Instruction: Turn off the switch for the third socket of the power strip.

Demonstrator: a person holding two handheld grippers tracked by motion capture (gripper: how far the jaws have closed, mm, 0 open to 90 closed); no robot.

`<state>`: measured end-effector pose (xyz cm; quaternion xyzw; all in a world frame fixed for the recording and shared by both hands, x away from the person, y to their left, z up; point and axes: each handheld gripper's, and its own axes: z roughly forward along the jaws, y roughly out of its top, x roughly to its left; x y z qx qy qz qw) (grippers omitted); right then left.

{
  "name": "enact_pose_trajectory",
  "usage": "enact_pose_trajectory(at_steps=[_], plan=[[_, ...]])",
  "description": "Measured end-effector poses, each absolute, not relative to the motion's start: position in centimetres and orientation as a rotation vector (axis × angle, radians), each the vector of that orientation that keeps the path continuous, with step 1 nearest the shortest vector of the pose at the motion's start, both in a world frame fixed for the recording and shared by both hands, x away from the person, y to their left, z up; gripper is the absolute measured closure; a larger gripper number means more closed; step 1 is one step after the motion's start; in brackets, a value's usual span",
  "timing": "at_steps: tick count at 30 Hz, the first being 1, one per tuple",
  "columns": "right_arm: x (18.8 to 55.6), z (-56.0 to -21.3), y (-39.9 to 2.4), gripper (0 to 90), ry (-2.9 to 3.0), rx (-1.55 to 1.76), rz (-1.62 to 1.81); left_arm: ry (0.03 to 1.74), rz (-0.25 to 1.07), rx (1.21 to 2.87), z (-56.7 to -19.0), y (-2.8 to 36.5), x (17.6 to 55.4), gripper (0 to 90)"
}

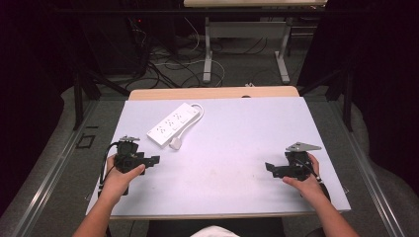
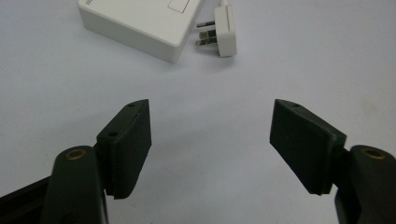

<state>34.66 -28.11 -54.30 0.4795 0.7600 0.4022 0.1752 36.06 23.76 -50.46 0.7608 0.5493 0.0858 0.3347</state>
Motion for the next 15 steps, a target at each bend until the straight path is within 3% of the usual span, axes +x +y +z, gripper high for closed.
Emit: enact_pose_trajectory(at_steps=[15], plan=[[34.7,-54.3,-28.1,5.6,2.151,1.363,1.136,1.492,0.206,1.977,-52.7,25.0,35.4,14.2]])
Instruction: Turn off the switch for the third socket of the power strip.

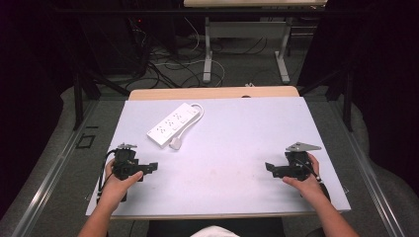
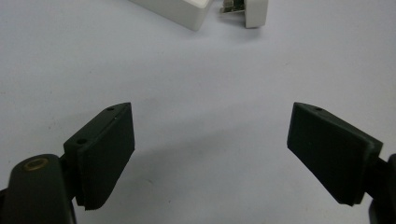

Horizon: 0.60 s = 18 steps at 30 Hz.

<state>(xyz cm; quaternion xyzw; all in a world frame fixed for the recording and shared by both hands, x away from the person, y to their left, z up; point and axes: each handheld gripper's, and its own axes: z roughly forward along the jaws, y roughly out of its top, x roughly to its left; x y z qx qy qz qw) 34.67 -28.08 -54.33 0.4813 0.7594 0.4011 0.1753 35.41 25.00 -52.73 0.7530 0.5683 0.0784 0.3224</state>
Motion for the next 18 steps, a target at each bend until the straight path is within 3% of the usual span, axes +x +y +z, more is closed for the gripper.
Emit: enact_pose_trajectory(at_steps=[11,18], plan=[[34.7,-54.3,-28.1,5.6,2.153,1.360,1.137,1.518,0.228,1.946,-53.9,25.7,35.2,0.4],[34.7,-54.3,-28.1,5.6,2.154,1.360,1.139,1.553,0.210,1.938,-54.8,26.2,35.1,0.4]])
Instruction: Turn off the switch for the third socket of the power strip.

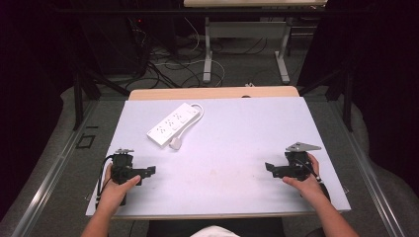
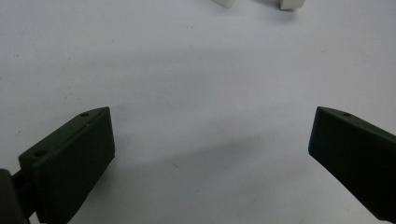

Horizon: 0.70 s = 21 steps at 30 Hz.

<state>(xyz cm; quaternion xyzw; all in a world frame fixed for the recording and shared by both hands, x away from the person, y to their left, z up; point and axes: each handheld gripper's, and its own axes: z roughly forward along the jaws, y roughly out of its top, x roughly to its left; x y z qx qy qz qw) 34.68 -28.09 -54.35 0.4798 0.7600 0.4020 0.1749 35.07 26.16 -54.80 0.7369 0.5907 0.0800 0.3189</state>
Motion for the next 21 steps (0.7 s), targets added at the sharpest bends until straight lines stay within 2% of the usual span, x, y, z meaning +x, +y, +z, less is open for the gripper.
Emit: enact_pose_trajectory(at_steps=[21], plan=[[34.83,-54.52,-28.12,5.6,2.158,1.349,1.134,1.593,0.301,1.871,-55.62,27.15,34.99,0.5]])
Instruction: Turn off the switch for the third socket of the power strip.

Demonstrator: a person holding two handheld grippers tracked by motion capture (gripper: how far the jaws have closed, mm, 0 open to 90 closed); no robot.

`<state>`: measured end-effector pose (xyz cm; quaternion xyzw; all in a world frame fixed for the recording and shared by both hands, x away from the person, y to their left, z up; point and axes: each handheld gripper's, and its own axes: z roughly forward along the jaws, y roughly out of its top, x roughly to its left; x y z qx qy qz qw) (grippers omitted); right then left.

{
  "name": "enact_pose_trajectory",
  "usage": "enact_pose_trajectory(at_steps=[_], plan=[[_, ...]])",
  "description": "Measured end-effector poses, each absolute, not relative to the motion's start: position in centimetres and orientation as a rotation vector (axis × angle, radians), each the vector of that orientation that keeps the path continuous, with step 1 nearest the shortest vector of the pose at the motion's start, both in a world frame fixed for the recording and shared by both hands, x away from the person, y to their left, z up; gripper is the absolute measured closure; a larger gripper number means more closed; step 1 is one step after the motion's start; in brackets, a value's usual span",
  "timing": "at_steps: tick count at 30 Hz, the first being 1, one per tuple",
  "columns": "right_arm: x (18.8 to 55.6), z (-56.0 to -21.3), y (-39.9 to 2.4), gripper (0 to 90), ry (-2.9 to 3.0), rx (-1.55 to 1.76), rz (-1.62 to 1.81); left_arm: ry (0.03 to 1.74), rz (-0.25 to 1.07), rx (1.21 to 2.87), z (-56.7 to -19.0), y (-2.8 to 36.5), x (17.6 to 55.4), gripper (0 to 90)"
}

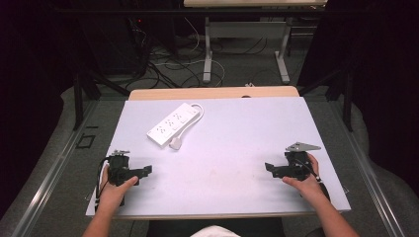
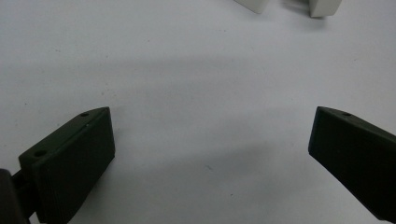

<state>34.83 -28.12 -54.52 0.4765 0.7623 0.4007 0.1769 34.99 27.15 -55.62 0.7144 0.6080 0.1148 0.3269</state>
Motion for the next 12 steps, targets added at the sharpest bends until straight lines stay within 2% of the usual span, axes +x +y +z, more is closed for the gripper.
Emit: enact_pose_trajectory(at_steps=[12], plan=[[34.88,-54.56,-28.04,5.6,2.158,1.362,1.134,1.621,0.311,1.850,-55.50,27.94,35.02,0.6]])
